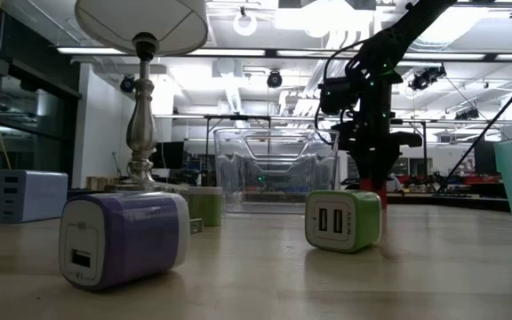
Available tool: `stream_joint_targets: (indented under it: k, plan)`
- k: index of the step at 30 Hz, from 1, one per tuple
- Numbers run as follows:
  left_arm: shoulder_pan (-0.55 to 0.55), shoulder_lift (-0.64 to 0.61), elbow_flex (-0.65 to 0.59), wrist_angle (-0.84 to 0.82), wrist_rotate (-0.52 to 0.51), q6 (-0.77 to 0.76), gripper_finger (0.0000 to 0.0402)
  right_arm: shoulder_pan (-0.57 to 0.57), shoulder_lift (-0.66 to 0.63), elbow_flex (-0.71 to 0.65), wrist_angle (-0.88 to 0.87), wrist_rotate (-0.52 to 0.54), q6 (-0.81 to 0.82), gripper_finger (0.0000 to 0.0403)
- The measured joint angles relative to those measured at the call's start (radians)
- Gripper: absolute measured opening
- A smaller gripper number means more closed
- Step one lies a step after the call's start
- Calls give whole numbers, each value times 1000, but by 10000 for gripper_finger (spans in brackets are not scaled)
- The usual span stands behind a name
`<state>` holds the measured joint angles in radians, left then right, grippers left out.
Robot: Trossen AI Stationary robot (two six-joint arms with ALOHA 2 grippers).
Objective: Pick & Place Office items
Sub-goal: Put the red charger adapter into the transparent bin
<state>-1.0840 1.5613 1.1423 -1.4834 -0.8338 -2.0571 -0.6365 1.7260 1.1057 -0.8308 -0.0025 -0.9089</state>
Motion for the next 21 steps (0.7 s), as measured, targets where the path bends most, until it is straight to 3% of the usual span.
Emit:
stream_joint_targets:
  k: [9,21]
  plan:
    - [0,0,0,0,0,0,232,2,-9,0,-1,8,15,117]
    - [0,0,0,0,0,0,232,90,-173,0,-4,84,119,117]
